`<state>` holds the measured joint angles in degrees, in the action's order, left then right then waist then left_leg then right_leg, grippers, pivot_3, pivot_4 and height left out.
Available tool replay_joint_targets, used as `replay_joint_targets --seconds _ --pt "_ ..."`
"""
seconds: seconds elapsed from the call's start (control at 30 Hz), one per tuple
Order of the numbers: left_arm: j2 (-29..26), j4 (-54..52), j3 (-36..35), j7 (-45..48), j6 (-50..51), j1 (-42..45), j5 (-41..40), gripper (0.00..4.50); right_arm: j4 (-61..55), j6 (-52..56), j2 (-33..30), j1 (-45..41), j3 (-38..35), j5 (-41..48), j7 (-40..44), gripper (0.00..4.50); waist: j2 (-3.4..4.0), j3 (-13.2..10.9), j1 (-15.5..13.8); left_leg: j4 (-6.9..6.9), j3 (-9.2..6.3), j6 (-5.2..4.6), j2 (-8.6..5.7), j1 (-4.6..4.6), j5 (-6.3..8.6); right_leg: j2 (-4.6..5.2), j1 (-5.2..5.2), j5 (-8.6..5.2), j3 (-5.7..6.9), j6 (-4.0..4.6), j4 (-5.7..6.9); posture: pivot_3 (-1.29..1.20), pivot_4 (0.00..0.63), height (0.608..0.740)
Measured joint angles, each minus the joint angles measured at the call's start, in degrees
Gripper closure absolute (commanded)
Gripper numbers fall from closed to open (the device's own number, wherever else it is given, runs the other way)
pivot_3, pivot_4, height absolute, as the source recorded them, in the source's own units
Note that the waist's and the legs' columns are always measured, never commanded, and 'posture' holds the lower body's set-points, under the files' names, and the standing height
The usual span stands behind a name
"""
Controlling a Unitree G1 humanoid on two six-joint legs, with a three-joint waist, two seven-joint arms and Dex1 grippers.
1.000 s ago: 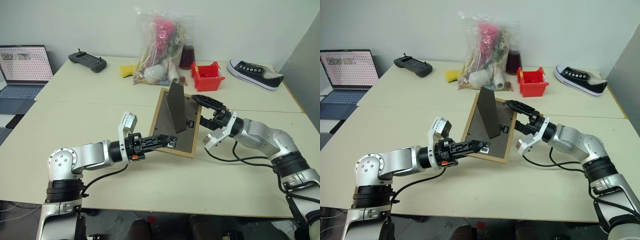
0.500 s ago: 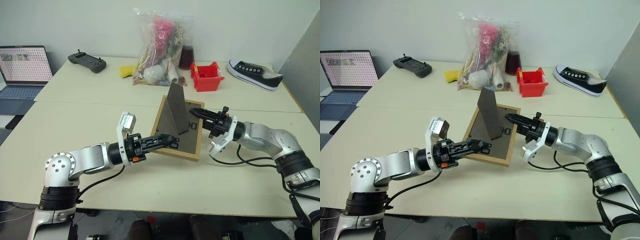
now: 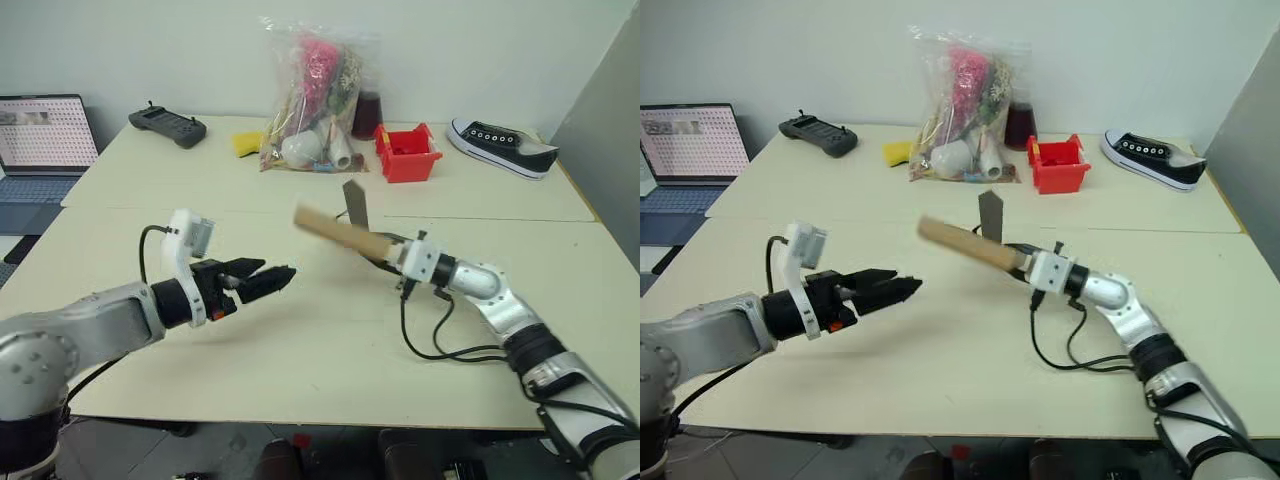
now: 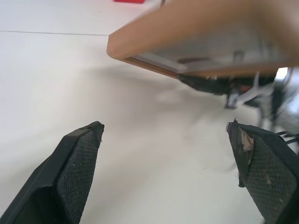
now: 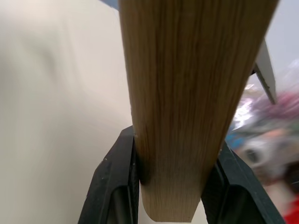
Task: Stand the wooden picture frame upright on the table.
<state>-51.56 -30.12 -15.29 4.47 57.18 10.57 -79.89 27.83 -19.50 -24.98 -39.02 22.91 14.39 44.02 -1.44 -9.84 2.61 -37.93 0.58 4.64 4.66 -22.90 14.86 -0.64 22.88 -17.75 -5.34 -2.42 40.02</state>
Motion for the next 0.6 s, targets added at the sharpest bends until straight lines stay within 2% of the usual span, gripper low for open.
replay_joint_targets --seconds 0.07,0.17,0.27,0.43,0.5,0.6 --pt "0.98 -1.86 1.11 0.44 -3.49 -1.9 8.19 0.0 -3.34 14.55 2.1 -0.4 -1.61 8.32 6.14 3.21 0.01 -0.01 -0.42 0.01 0.09 -0.02 -0.01 -0.01 0.01 -0.02 0.02 -0.01 0.02 0.01 -0.02 0.0 0.15 0.74" --pt "2.24 -4.16 2.24 2.12 -7.45 -4.68 16.47 0.0 -3.43 27.66 4.05 -1.83 -2.98 13.38 12.24 3.21 0.01 -0.01 -0.79 0.02 0.19 -0.21 -0.04 -0.04 0.12 -0.03 0.08 -0.01 -0.05 0.02 -0.05 0.0 0.15 0.74" --pt "3.11 -5.4 2.57 4.34 -9.28 -7.2 20.92 0.0 1.12 33.81 6.61 -4.59 -4.0 13.92 15.87 3.21 0.01 -0.01 -0.77 0.02 0.27 -0.25 -0.04 -0.1 0.15 -0.05 0.22 -0.01 -0.13 0.02 -0.02 0.0 0.15 0.74" --pt "3.68 -5.6 2.88 8.65 -11.37 -8.7 26.01 0.0 8.94 36.92 8.84 -6.78 -6.91 12.57 17.7 3.21 0.0 -0.01 -0.86 0.04 0.29 -0.27 -0.04 -0.16 0.16 -0.06 0.29 -0.01 -0.14 0.02 -0.05 0.0 0.15 0.74" --pt "4.34 -5.47 3.74 9.88 -11.52 -8.64 27.48 0.0 9.99 38.5 9.32 -6.78 -8.39 12.44 18.11 2.52 0.0 -0.01 -0.77 0.06 0.32 -0.28 -0.04 -0.16 0.16 -0.06 0.31 -0.01 -0.17 0.02 -0.04 0.0 0.15 0.74" --pt "5.78 -4.79 4.82 11.45 -11.52 -7.57 29.25 0.0 9.73 39.02 9.95 -6.77 -10.77 11.71 17.18 1.86 -0.01 -0.01 -0.73 0.07 0.3 -0.28 -0.01 -0.15 0.16 -0.11 0.32 -0.01 -0.15 0.02 -0.02 0.0 0.15 0.74"
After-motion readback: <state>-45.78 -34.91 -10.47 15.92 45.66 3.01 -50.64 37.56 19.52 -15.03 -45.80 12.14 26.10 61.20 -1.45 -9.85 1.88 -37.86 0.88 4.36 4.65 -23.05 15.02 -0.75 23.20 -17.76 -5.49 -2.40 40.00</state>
